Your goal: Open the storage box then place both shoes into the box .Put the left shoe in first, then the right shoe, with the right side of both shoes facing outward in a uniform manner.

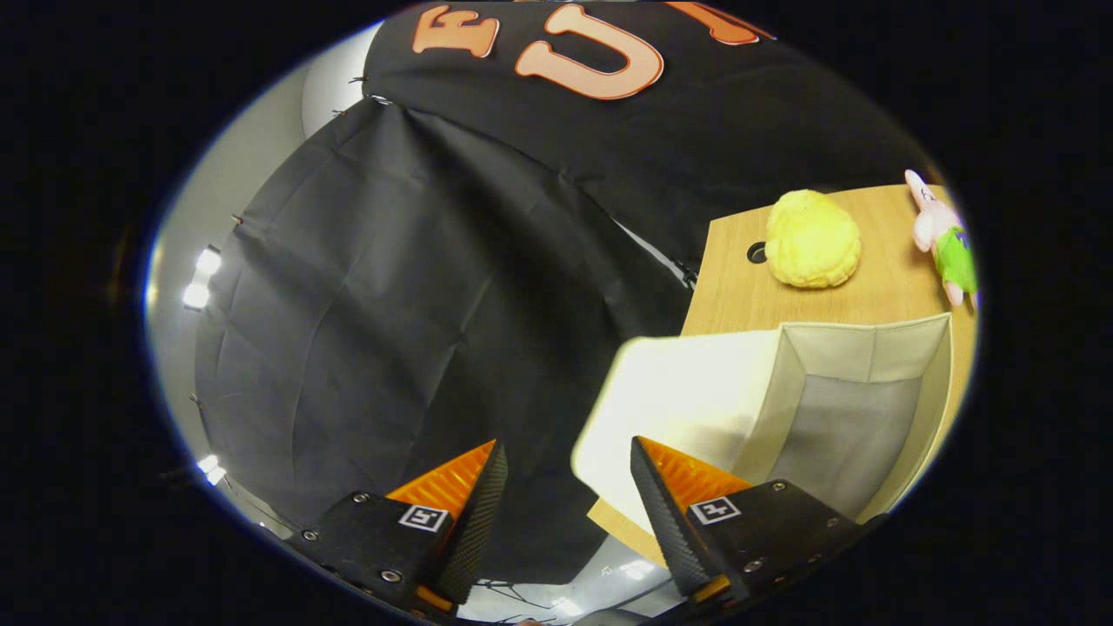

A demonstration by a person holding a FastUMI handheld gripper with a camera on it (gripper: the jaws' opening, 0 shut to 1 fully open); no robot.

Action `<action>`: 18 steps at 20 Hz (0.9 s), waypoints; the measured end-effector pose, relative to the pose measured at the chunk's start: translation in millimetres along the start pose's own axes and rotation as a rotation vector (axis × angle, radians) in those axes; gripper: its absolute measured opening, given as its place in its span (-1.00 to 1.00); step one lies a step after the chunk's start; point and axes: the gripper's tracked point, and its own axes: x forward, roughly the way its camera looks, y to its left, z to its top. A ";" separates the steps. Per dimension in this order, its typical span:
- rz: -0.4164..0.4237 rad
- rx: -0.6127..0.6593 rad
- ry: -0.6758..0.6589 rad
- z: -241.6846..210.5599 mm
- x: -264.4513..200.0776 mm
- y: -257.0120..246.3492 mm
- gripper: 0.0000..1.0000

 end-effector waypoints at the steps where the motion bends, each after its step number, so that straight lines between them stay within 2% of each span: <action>1: -0.035 -0.025 -0.014 0.6 -12.6 -14.1 0.76; 4: -0.158 -0.081 -0.056 5.9 -42.6 -61.4 0.91; 9: -0.359 -0.126 -0.100 7.1 -99.4 -150.7 0.92; 12: -0.456 -0.086 -0.089 -1.4 -128.7 -207.1 0.91; 18: -0.688 -0.107 -0.075 -45.5 -205.8 -309.9 0.90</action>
